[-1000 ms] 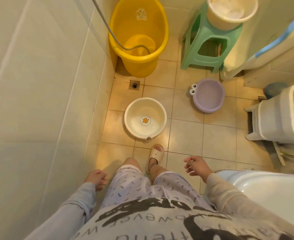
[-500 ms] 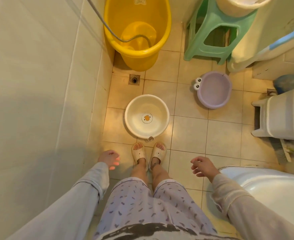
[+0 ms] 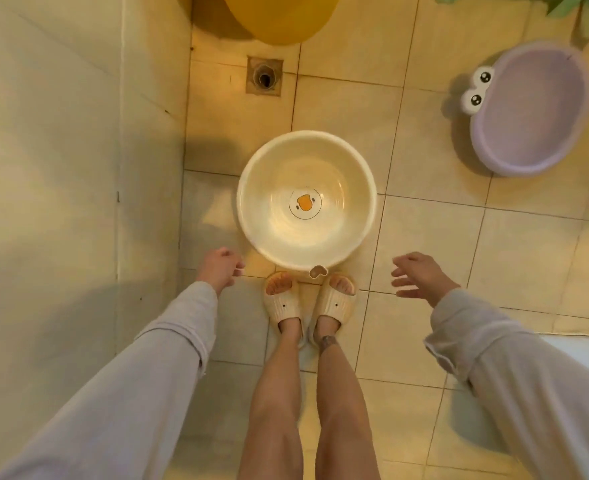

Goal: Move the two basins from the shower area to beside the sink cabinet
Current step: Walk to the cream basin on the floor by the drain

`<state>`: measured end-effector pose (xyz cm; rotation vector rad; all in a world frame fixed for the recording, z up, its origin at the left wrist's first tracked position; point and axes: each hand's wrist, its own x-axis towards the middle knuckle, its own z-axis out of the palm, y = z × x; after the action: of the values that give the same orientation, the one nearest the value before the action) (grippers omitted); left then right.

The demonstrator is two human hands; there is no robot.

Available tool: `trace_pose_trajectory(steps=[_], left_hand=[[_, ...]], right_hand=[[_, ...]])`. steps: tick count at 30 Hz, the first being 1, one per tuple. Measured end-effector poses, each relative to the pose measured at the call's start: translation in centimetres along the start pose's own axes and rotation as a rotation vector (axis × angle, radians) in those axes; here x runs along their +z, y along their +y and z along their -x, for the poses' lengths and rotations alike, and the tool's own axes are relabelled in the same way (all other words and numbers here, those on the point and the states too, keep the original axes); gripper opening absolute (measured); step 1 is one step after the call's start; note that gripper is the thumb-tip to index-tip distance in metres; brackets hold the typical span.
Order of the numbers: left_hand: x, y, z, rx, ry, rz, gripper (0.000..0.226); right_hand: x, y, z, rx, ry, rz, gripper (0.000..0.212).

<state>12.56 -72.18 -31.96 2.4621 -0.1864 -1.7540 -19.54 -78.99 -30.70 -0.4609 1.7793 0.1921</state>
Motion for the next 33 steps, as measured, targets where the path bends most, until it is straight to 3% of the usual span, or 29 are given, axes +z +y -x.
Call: trace_pose_trajectory(steps=[2, 7, 9, 12, 15, 22, 29, 33], left_hand=[[1.5, 0.7, -5.1, 0.042, 0.026, -0.051, 0.013], [4.2, 1.6, -15.6, 0.04, 0.21, -0.214, 0.047], [5.0, 1.5, -18.8, -0.04, 0.185, -0.09, 0.054], [6.1, 0.5, -21.5, -0.16, 0.074, 0.275, 0.054], [6.6, -0.2, -21.7, -0.129, 0.074, 0.552, 0.052], [3.7, -0.1, -12.0, -0.126, 0.031, 0.537, 0.049], [-3.1, 1.2, 7.2, -0.131, 0.014, 0.436, 0.052], [-6.6, 2.5, 18.1, -0.036, 0.046, 0.33, 0.05]], right_hand=[[1.5, -1.5, -5.3, 0.048, -0.029, -0.009, 0.039], [4.5, -3.3, -17.4, 0.033, 0.026, -0.016, 0.073], [5.4, -3.4, -20.9, 0.001, 0.07, -0.06, 0.073], [6.1, -2.9, -24.5, -0.079, 0.119, -0.211, 0.061], [6.0, -2.3, -24.6, -0.125, 0.096, -0.328, 0.056], [3.0, -1.0, -13.1, -0.088, 0.074, -0.368, 0.052], [-2.2, 0.1, 8.0, -0.079, 0.068, -0.369, 0.042], [-4.7, 1.0, 19.4, -0.144, 0.108, -0.375, 0.039]])
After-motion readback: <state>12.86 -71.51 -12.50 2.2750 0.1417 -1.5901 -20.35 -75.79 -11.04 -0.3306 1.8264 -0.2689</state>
